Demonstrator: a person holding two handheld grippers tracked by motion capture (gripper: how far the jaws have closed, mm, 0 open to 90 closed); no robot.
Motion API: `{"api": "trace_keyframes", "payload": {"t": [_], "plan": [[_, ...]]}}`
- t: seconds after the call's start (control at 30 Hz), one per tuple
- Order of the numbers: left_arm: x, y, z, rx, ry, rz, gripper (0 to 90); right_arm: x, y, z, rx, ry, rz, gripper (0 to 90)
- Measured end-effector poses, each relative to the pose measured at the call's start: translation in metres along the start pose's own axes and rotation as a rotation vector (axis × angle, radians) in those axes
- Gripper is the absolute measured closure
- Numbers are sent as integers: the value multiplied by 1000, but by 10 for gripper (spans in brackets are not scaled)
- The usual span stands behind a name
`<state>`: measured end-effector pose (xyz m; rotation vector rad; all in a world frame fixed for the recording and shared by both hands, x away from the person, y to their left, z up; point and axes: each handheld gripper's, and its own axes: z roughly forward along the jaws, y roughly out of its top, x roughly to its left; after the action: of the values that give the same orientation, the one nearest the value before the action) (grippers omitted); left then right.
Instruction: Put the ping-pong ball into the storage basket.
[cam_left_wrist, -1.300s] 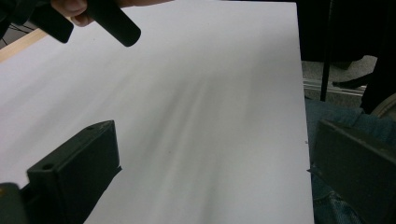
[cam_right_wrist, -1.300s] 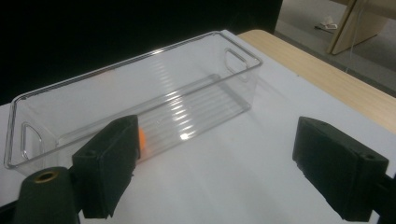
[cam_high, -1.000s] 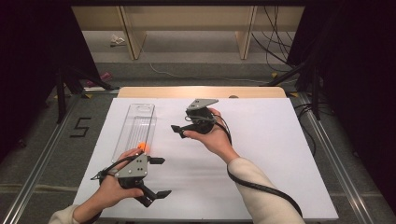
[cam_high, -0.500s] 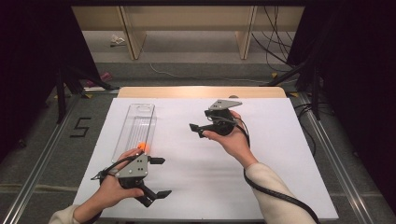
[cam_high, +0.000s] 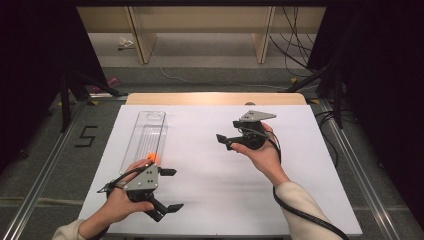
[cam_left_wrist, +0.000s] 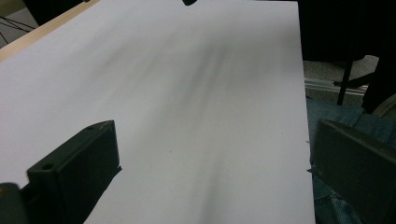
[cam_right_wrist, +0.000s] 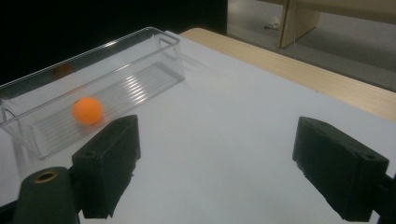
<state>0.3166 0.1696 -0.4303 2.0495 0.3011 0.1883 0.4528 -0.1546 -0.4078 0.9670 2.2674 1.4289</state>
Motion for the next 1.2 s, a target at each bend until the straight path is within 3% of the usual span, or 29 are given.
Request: {"api": "trace_keyframes", "payload": {"t": [1.2], "plan": [[1, 0, 0, 2, 8, -4, 10, -19, -40, -76, -21, -110, 62, 162]]}}
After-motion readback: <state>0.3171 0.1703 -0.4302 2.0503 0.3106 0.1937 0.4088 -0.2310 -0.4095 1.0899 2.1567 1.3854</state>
